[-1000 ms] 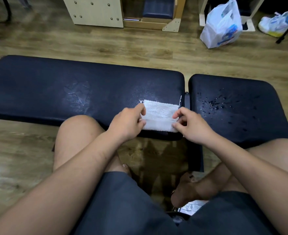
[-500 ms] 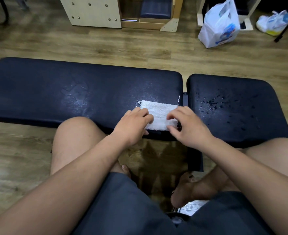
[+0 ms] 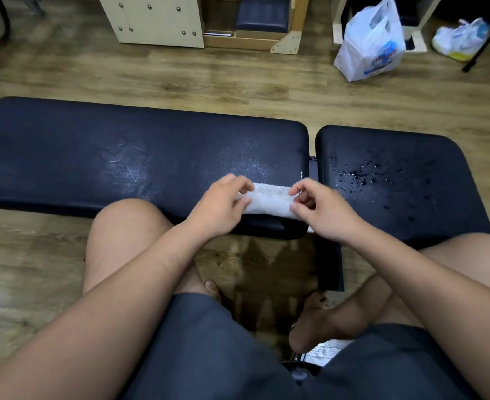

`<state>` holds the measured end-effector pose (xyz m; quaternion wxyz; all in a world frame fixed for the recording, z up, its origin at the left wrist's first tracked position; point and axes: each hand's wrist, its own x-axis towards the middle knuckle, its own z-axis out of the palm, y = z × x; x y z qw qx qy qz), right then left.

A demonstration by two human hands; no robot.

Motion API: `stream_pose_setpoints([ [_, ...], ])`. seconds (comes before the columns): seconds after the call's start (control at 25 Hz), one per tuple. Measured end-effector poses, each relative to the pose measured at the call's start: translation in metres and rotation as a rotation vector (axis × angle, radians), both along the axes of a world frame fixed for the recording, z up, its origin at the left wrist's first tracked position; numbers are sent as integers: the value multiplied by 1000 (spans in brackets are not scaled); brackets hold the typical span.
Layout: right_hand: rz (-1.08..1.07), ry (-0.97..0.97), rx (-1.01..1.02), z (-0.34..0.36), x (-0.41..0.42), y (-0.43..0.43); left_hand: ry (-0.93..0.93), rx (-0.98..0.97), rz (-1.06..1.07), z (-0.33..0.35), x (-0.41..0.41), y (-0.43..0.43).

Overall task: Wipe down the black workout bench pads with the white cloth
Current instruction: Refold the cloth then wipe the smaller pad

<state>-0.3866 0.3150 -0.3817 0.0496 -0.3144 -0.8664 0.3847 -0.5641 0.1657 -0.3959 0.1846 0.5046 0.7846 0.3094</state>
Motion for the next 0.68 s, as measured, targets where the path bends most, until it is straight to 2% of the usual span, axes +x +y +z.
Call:
stream_pose_setpoints([
  [0.04, -45, 18, 2, 0, -4, 4, 27, 29, 62, 1, 1, 2],
  [0.12, -95, 19, 34, 0, -12, 11, 237, 80, 69, 3, 4, 4],
  [0.24, -153, -11, 66, -5, -18, 15, 558, 41, -142, -2, 13, 1],
  [0.32, -205, 6, 73, -6, -21, 16, 622, -41, -200, -7, 16, 3],
  [0.4, -211, 62, 99, -5, -19, 15, 664, -49, -167, -10, 15, 7],
  [0.48, -60, 84, 154, -5, -13, 15, 692, -51, -122, -12, 15, 10],
  [0.56, 142, 8, 214, -10, -7, 18, 704, -59, -91, -14, 15, 12],
  [0.68, 259, -28, 300, -16, -9, 28, 742, -53, -91, -15, 18, 11],
])
